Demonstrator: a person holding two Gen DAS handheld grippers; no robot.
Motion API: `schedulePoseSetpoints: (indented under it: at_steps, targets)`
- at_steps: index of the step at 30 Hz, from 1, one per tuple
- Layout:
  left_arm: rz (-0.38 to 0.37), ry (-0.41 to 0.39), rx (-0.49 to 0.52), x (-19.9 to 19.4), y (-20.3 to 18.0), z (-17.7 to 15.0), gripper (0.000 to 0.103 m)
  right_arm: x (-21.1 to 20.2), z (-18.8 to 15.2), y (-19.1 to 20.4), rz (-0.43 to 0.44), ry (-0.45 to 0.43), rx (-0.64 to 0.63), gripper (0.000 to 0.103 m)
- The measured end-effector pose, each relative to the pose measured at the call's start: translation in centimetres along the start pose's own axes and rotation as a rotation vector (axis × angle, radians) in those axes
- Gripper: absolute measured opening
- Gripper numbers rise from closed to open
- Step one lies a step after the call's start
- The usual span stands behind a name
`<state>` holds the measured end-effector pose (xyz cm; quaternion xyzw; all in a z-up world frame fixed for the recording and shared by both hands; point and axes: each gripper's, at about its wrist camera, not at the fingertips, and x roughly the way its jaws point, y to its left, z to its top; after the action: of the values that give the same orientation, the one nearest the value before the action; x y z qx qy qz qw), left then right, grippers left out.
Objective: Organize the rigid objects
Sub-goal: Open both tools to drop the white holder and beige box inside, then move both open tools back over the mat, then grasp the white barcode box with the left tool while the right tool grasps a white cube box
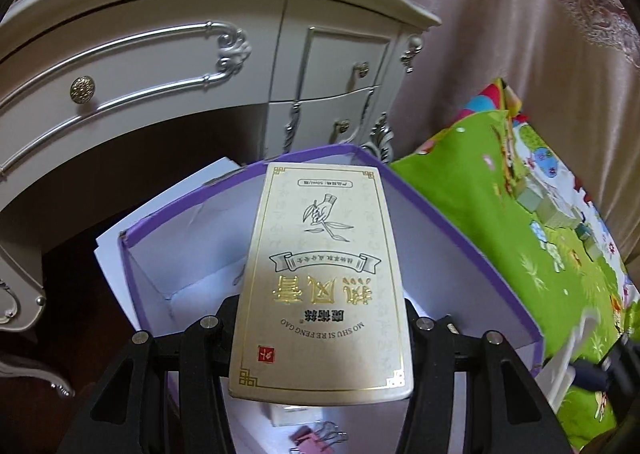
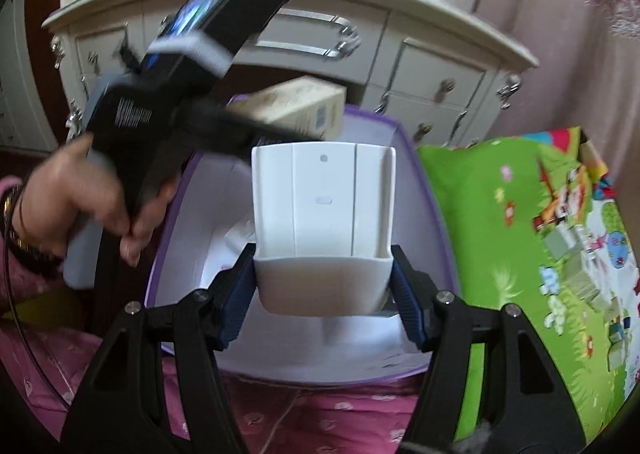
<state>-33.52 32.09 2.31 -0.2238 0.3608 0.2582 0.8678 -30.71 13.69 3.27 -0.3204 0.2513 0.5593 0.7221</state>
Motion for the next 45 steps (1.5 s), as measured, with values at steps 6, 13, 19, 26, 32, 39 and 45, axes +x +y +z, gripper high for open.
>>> schedulePoseSetpoints:
  at_steps: [6, 13, 19, 26, 32, 39, 45]
  targets:
    - [0.108, -0.005, 0.044, -0.2, -0.5, 0.5, 0.091, 1.6, -0.9, 0.0, 0.053, 0.058, 0.017, 0.072]
    - [0.109, -0.009, 0.133, -0.6, -3.5, 0.6, 0.091, -1.9, -2.3, -5.2, -0.007, -0.017, 0.204, 0.084]
    - [0.000, 0.019, 0.255, -0.3, -9.9, -0.2, 0.091, -6.2, -6.7, -12.5, -0.164, -0.077, 0.423, 0.089]
    - [-0.191, 0.080, 0.540, 3.2, -22.9, -1.6, 0.092, -10.6, -16.3, -19.5, -0.361, -0.039, 0.716, 0.090]
    - [-0.260, 0.099, 0.846, 9.9, -34.2, 0.3, 0.092, -13.4, -22.2, -23.1, -0.425, -0.026, 0.848, 0.090]
    - [-0.384, 0.203, 0.981, 16.8, -41.3, 3.9, 0.095, -14.4, -25.4, -27.3, -0.463, -0.037, 0.928, 0.090]
    - [-0.487, 0.211, 0.902, 18.6, -42.1, 5.4, 0.071, -13.4, -26.3, -30.6, -0.431, -0.002, 0.901, 0.090]
